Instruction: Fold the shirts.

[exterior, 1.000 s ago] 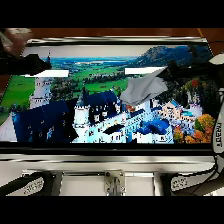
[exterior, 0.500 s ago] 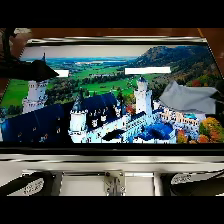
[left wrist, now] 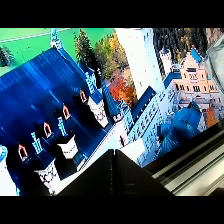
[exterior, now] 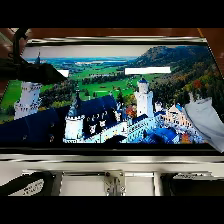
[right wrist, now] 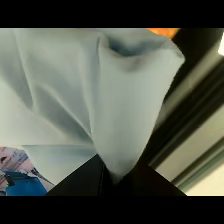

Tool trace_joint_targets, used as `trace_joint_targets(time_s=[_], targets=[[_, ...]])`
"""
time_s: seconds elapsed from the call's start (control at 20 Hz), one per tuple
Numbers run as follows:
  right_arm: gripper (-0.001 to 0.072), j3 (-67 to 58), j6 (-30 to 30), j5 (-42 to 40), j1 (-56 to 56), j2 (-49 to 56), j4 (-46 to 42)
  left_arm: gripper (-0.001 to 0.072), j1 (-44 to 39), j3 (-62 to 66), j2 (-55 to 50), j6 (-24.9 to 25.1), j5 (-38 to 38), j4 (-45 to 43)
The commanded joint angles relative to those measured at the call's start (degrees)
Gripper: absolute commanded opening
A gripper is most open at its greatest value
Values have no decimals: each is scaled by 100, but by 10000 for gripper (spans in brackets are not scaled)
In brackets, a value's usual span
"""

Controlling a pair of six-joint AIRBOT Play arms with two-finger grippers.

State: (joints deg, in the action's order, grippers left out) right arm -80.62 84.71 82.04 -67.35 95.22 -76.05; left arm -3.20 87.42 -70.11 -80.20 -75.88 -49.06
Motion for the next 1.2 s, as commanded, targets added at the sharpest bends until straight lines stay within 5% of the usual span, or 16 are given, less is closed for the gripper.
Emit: trace_joint_targets(time_s=[0.0,0.6,0.65,0.75,1.05,1.15], targets=[[66,1185,37,-267,-671,-518,-125,36,-46,0,-2,-7,26,0],[78,2433,208,-1067,-1182,-1403,-44,36,-46,-4,-92,-2,37,0],[100,2430,219,-1019,-1182,-1403,-111,36,-46,-9,-101,-2,37,-2],[523,2428,-17,-866,-1182,-1436,-164,36,-46,-11,-101,-2,37,-2],[551,1589,157,-691,-1182,-2549,-1027,37,-42,-11,-247,61,302,-223],[550,916,120,-1056,-1099,-2927,-688,36,-42,-11,-380,398,791,-474]])
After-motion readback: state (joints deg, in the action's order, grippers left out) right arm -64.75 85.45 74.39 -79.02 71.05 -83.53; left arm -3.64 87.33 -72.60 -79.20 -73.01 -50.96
